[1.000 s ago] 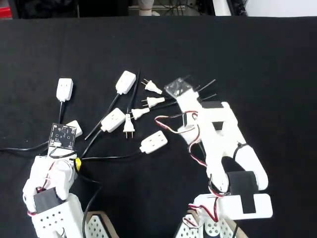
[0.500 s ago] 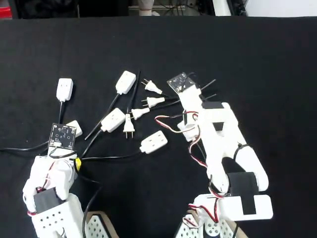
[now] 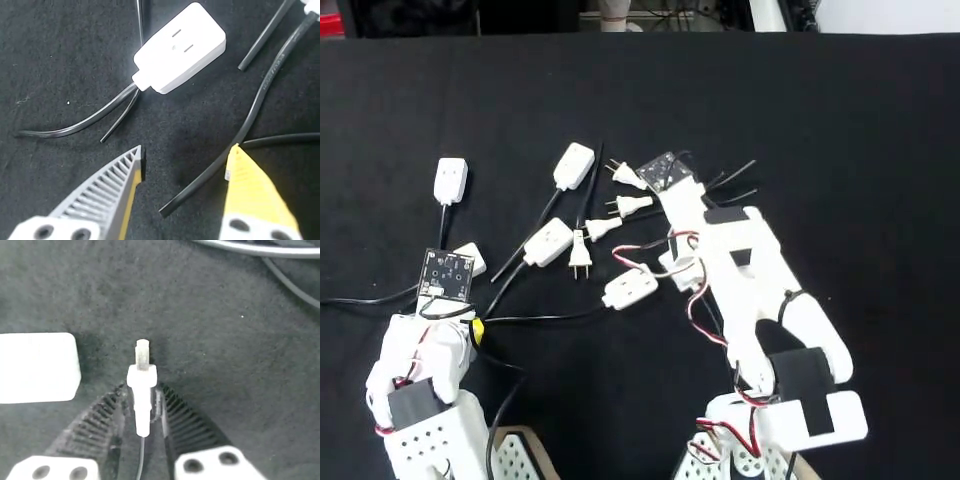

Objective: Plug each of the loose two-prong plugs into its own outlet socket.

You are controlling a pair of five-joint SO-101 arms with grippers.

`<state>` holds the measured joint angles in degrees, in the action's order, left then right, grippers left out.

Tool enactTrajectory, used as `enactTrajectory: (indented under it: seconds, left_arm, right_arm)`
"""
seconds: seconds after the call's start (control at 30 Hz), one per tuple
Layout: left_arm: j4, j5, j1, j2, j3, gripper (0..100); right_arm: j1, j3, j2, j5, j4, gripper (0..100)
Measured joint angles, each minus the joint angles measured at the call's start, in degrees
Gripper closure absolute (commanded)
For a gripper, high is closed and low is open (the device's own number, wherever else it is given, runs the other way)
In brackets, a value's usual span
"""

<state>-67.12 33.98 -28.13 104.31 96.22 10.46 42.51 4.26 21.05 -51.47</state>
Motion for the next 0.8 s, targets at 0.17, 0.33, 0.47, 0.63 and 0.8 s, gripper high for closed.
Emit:
enactTrajectory:
  seconds: [0.17, 0.33, 0.47, 0.63, 0.8]
  left_arm:
    - [0.00, 0.00, 0.00, 0.00, 0.00, 73]
    - [0.00, 0.00, 0.00, 0.00, 0.00, 73]
    - [0.00, 0.00, 0.00, 0.00, 0.00, 73]
    - [0.00, 0.00, 0.00, 0.00, 0.00, 73]
    - [0.00, 0.00, 0.00, 0.00, 0.00, 73]
  right_arm:
    - [0.00, 0.79, 0.44, -0.44, 0.09, 98.5]
    - [0.00, 1.67, 0.70, -0.53, 0.18, 98.6]
    - [0.09, 2.37, 2.11, -0.53, -0.09, 98.6]
    - [0.26, -5.01, 6.33, -0.35, -9.58, 98.7]
    - [0.09, -19.60, 14.24, -0.53, -22.86, 98.7]
